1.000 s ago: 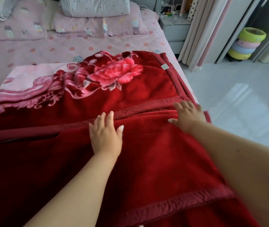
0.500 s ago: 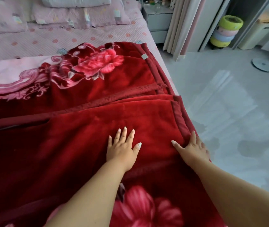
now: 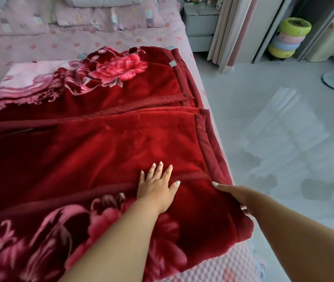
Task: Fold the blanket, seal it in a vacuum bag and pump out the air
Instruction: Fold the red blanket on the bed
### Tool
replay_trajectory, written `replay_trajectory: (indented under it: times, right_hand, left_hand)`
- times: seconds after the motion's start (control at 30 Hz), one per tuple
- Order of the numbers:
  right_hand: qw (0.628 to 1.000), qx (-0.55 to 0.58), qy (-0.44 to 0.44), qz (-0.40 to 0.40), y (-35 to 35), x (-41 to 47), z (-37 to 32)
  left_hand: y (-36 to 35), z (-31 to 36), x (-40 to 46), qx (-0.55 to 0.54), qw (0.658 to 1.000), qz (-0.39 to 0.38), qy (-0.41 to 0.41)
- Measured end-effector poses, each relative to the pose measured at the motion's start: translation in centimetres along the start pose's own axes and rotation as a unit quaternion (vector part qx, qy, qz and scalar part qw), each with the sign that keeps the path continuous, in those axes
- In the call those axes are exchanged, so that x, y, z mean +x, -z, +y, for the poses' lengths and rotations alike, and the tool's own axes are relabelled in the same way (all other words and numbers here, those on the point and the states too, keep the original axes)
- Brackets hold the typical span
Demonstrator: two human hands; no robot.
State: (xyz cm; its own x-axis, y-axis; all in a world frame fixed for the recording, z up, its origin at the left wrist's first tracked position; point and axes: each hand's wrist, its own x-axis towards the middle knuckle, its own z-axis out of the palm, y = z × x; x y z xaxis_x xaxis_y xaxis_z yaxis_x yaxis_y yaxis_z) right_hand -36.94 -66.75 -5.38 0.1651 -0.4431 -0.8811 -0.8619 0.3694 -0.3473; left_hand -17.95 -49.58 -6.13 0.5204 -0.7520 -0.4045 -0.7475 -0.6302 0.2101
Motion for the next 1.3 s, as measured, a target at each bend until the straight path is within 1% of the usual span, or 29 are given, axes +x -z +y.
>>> replay_trajectory:
  times: [0.07, 0.17, 0.27, 0.33, 0.4, 0.47, 0.53, 0.6, 0.63, 0.7, 0.73, 0.77, 0.83, 0.9, 1.07, 1.13, 1.2, 1.3]
  right_hand:
    - [0.999, -0.001, 0.013, -0.036, 1.0, -0.3, -0.3]
    - [0.994, 0.03, 0.033, -0.1, 0.8, -1.1, 0.6]
    - [0.995, 0.031, 0.075, -0.066, 0.5, -1.6, 1.2]
    - [0.994, 0.036, 0.084, -0.058, 1.3, -2.1, 1.9]
    - [0.996, 0.024, 0.074, -0.043, 2.8, -2.9, 3.9]
    - [0.999, 0.01, 0.036, -0.034, 4.0, -3.4, 7.3]
    - [0.999, -0.031, 0.016, -0.028, 3.9, -3.6, 9.5]
    - [0.993, -0.108, 0.032, 0.014, 3.2, -3.6, 9.6]
    - [0.983, -0.164, 0.052, 0.061, 2.8, -3.6, 9.0]
    - [0.941, -0.271, 0.121, 0.163, 2.0, -4.2, 7.4]
    - [0.92, -0.3, 0.16, 0.194, 1.6, -4.4, 6.5]
    - [0.907, -0.309, 0.195, 0.209, 1.2, -4.5, 5.4]
    - [0.895, -0.313, 0.246, 0.203, 0.3, -4.6, 3.0]
    - [0.887, -0.32, 0.283, 0.178, -0.3, -4.6, 0.5]
    - [0.865, -0.347, 0.335, 0.136, 0.4, -3.0, -4.7]
    - [0.853, -0.365, 0.352, 0.124, 1.6, -1.7, -7.1]
    - [0.836, -0.386, 0.372, 0.115, 3.1, -0.1, -9.8]
    - [0.8, -0.429, 0.409, 0.095, 5.3, 2.3, -13.8]
  left_hand:
    - [-0.6, 1.8, -0.3, -0.008, 1.0, 0.007, 0.014]
    - [-1.5, 4.5, -1.5, -0.025, 0.999, 0.005, 0.039]
    - [-1.6, 6.5, -3.0, -0.033, 0.998, -0.003, 0.051]
    - [-1.4, 7.3, -4.2, -0.034, 0.998, 0.006, 0.055]
    - [-1.1, 8.1, -5.4, -0.044, 0.997, 0.019, 0.056]
    - [-1.1, 8.6, -6.6, -0.052, 0.996, 0.01, 0.065]
    - [-1.4, 8.8, -7.7, -0.058, 0.994, -0.023, 0.087]
    - [-2.0, 8.5, -8.8, -0.06, 0.992, -0.042, 0.107]
    - [-2.3, 8.3, -9.2, -0.058, 0.991, -0.039, 0.115]
    - [-2.4, 8.0, -10.0, -0.054, 0.991, -0.025, 0.121]
    - [-2.3, 8.0, -10.2, -0.05, 0.991, -0.017, 0.121]
    - [-2.1, 8.1, -10.4, -0.045, 0.992, -0.009, 0.119]
    - [-1.4, 8.3, -10.5, -0.035, 0.993, 0.006, 0.108]
    - [-0.5, 8.4, -10.1, -0.03, 0.994, 0.021, 0.098]
    - [1.6, 8.6, -7.3, -0.027, 0.991, 0.045, 0.125]
    - [2.2, 8.9, -5.4, -0.039, 0.987, 0.049, 0.151]
    - [2.7, 9.2, -3.0, -0.074, 0.978, 0.06, 0.187]
    - [3.1, 10.5, 0.9, -0.136, 0.95, 0.072, 0.272]
